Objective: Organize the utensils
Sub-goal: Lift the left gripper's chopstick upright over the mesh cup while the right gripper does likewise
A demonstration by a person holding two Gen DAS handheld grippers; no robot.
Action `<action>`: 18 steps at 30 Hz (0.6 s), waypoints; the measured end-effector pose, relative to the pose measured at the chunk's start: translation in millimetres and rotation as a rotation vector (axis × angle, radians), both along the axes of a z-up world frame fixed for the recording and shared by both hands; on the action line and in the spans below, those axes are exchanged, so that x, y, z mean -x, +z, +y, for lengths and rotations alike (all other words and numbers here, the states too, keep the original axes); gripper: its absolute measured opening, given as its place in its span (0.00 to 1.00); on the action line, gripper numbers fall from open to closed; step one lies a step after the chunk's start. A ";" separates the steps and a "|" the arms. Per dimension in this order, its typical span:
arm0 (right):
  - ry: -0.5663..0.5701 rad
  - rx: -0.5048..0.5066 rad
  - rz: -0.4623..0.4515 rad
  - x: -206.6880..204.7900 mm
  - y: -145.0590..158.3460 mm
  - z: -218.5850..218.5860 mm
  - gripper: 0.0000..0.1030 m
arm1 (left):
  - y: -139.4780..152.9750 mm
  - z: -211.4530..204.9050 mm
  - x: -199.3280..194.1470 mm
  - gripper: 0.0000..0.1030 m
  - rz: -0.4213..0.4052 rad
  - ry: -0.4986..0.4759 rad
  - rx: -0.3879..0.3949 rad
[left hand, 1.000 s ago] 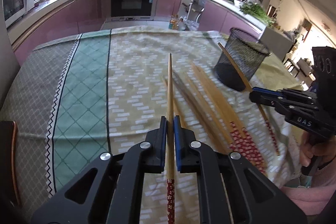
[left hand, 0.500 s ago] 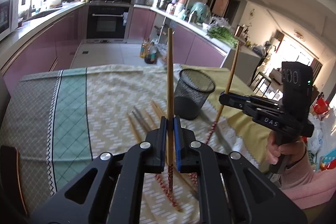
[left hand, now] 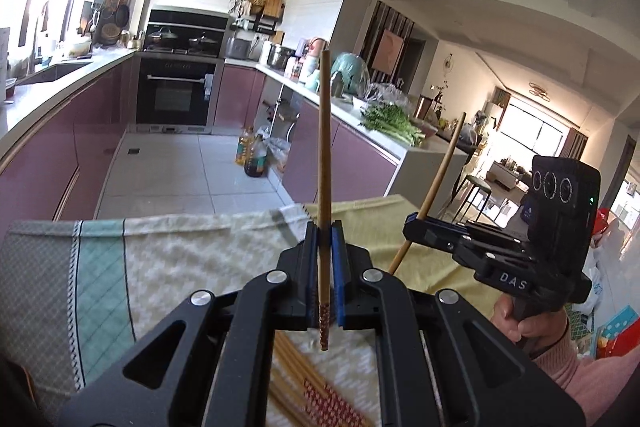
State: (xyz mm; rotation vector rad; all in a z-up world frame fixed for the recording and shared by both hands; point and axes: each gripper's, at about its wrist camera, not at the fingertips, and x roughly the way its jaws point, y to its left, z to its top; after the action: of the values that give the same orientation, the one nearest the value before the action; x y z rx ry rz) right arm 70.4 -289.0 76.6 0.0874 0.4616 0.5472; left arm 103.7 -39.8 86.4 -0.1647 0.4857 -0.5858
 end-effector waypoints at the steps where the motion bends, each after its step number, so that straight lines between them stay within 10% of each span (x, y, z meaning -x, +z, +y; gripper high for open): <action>1: -0.005 -0.001 -0.011 -1.4 4.3 -2.7 0.05 | 4.6 -3.4 -3.9 0.07 -0.008 -0.002 0.006; 10: -0.073 0.011 -0.052 -31.5 13.5 -12.2 0.05 | 23.2 -42.1 -39.8 0.07 -0.065 0.006 -0.016; 18: -0.068 0.069 0.054 -61.8 -21.7 -2.2 0.05 | -15.5 -71.5 -67.9 0.07 0.008 -0.010 -0.118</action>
State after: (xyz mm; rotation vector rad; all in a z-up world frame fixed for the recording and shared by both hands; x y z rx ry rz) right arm 132.2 -291.2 54.9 0.0523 0.5280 0.4623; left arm 171.6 -111.3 70.9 -0.0520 0.5273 -0.5648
